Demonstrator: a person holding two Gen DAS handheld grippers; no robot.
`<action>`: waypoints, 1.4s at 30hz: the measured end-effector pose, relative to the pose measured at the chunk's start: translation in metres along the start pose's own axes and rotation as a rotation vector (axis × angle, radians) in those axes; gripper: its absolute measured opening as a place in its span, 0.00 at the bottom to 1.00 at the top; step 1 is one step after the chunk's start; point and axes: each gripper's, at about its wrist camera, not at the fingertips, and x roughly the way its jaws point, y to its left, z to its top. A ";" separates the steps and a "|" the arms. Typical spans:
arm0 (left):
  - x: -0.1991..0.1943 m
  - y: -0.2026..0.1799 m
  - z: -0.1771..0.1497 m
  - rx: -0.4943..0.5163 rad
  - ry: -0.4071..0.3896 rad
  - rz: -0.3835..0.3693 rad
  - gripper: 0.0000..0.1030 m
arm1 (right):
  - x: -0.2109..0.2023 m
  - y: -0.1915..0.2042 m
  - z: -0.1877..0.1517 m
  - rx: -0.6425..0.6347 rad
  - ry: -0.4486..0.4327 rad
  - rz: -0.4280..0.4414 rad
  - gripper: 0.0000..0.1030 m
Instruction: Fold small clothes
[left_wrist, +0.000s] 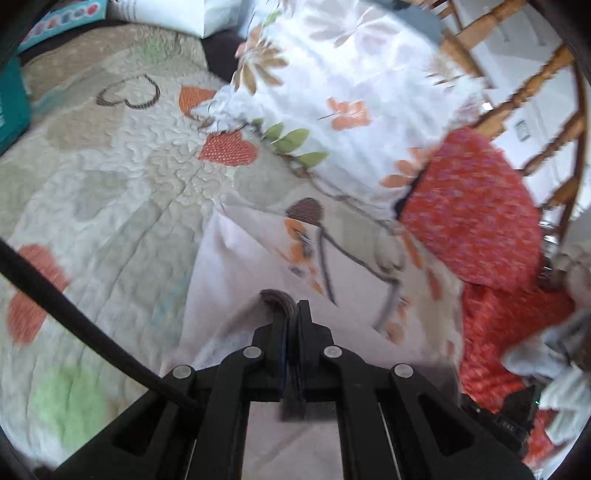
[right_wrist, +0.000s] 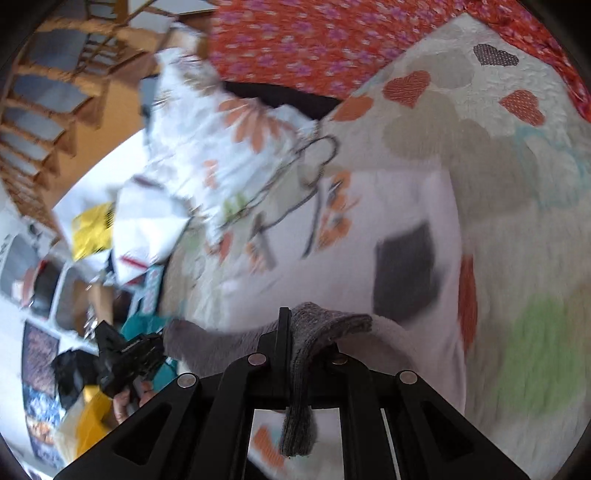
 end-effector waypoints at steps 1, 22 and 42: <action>0.020 0.003 0.008 -0.016 0.023 0.018 0.04 | 0.011 -0.007 0.007 0.017 0.009 -0.012 0.06; 0.040 0.048 0.049 -0.124 0.018 -0.004 0.50 | 0.052 -0.072 0.075 0.283 -0.102 0.110 0.62; 0.019 0.062 -0.052 0.195 0.166 0.227 0.10 | -0.021 -0.081 -0.071 -0.021 0.030 -0.187 0.62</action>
